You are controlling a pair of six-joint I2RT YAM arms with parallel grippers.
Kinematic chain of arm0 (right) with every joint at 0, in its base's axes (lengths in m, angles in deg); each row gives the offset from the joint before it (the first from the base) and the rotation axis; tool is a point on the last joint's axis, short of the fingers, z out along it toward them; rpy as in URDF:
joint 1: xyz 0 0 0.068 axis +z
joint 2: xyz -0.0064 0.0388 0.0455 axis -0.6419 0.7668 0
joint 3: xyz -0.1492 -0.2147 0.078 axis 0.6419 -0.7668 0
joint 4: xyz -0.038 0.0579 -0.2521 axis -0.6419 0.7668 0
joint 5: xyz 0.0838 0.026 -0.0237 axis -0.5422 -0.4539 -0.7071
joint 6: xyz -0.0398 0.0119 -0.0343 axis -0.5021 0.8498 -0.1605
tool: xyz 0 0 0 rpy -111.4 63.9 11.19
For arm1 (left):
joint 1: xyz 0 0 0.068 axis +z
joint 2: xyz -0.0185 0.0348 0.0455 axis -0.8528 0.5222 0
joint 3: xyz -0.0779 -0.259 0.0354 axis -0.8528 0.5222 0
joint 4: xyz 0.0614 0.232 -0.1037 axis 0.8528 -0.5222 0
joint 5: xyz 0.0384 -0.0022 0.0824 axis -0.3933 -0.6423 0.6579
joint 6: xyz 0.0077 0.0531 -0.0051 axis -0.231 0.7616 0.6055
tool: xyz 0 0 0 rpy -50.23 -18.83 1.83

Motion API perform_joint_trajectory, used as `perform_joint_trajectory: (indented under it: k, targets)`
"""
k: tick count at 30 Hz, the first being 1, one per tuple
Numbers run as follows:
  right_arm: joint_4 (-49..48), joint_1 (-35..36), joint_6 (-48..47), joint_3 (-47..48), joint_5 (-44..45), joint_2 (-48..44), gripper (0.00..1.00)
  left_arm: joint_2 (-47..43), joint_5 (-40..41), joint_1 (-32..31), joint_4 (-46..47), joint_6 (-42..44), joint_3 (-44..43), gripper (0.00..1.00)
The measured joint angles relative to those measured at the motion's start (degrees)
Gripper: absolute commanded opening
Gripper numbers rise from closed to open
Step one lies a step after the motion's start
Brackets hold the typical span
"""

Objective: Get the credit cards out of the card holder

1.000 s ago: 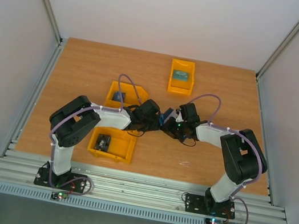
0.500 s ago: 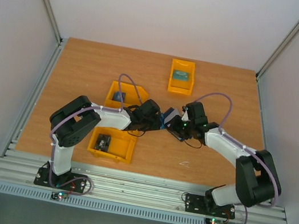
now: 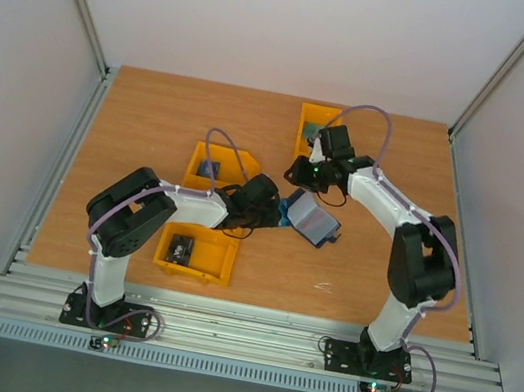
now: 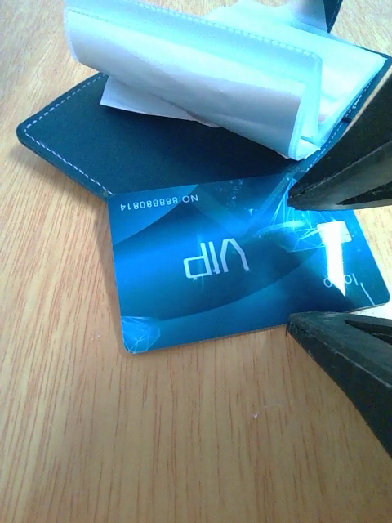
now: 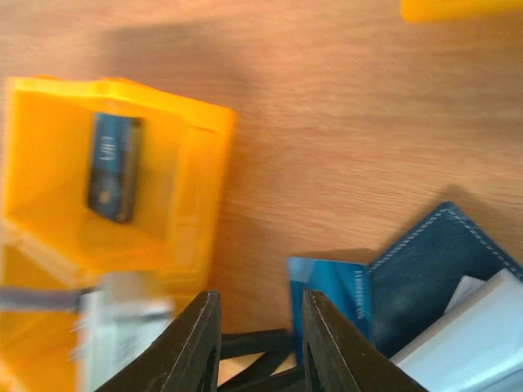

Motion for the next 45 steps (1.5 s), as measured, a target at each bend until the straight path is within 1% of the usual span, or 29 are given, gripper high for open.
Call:
perform_joint_trajectory:
  k: [4, 8, 12, 16, 22, 28, 31, 36, 43, 45]
  targets:
    - [1.92, -1.68, -1.46, 1.62, -0.92, 7.15, 0.27, -0.15, 0.42, 0.02, 0.70, 0.00, 0.48, 0.36]
    - [5.31, -3.10, -3.61, 4.46, -3.89, 12.76, 0.27, -0.22, 0.63, 0.02, 1.18, 0.00, 0.76, 0.36]
    - [11.78, -3.58, -8.41, 11.76, -5.86, 17.73, 0.27, -0.24, 0.68, 0.02, 1.53, -0.02, 0.98, 0.36]
    - [17.18, -3.65, -12.70, 14.32, -5.01, 18.51, 0.31, -0.22, 0.74, 0.04, 1.86, -0.04, 1.16, 0.36]
    - [25.70, -3.65, -17.38, 16.35, -3.23, 18.82, 0.32, -0.24, 1.36, 0.04, 3.63, -0.48, 1.92, 0.36]
    - [29.59, -3.65, -20.17, 16.98, -1.88, 20.55, 0.37, -0.22, 1.97, 0.07, 4.83, -0.48, 2.43, 0.35]
    - [30.14, -3.65, -21.18, 16.98, -2.95, 21.94, 0.37, -0.22, 2.01, 0.07, 5.05, -0.48, 2.54, 0.35]
    - [28.24, -3.65, -21.05, 16.28, -8.13, 24.15, 0.36, -0.22, 2.47, 0.07, 5.44, -0.42, 2.75, 0.32]
    - [19.69, -4.46, -16.09, 10.91, -18.12, 23.23, 0.35, -0.15, 3.82, 0.07, 5.86, -0.17, 3.17, 0.28]
    - [16.94, -5.07, -14.45, 8.85, -20.87, 22.80, 0.34, -0.15, 4.17, 0.07, 6.10, 0.00, 3.30, 0.28]
